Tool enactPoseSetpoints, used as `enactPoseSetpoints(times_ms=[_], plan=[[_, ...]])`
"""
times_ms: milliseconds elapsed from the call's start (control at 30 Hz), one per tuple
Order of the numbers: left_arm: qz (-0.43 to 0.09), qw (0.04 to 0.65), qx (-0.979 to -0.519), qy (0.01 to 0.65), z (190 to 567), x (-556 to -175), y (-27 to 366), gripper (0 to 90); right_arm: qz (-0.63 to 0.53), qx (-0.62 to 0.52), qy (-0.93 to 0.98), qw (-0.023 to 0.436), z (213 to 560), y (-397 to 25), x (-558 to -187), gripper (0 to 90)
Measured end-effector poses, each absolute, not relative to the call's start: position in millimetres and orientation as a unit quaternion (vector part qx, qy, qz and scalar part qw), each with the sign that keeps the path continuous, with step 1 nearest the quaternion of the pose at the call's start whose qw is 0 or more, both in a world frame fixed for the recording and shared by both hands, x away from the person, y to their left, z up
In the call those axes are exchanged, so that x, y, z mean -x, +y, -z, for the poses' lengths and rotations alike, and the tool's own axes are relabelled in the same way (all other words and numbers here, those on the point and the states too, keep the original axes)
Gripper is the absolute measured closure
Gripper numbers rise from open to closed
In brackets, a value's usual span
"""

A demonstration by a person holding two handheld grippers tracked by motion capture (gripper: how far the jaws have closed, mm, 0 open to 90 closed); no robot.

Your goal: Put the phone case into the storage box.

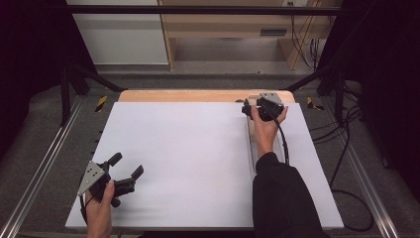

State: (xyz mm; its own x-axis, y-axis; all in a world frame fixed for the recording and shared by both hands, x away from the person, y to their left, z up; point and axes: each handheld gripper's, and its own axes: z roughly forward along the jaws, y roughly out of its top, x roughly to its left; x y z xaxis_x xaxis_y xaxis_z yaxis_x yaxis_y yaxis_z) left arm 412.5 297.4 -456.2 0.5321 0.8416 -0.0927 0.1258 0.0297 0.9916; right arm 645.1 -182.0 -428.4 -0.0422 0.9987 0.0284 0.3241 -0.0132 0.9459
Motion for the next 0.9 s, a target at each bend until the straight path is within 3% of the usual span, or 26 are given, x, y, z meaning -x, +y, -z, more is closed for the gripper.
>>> enactPoseSetpoints(times_ms=[900], plan=[[-0.299,0.607,-0.627,0.385,456.0,-412.6,297.8,3.4,-0.438,-0.569,0.575,0.393,420.9,-180.3,-639.5,4.5]])
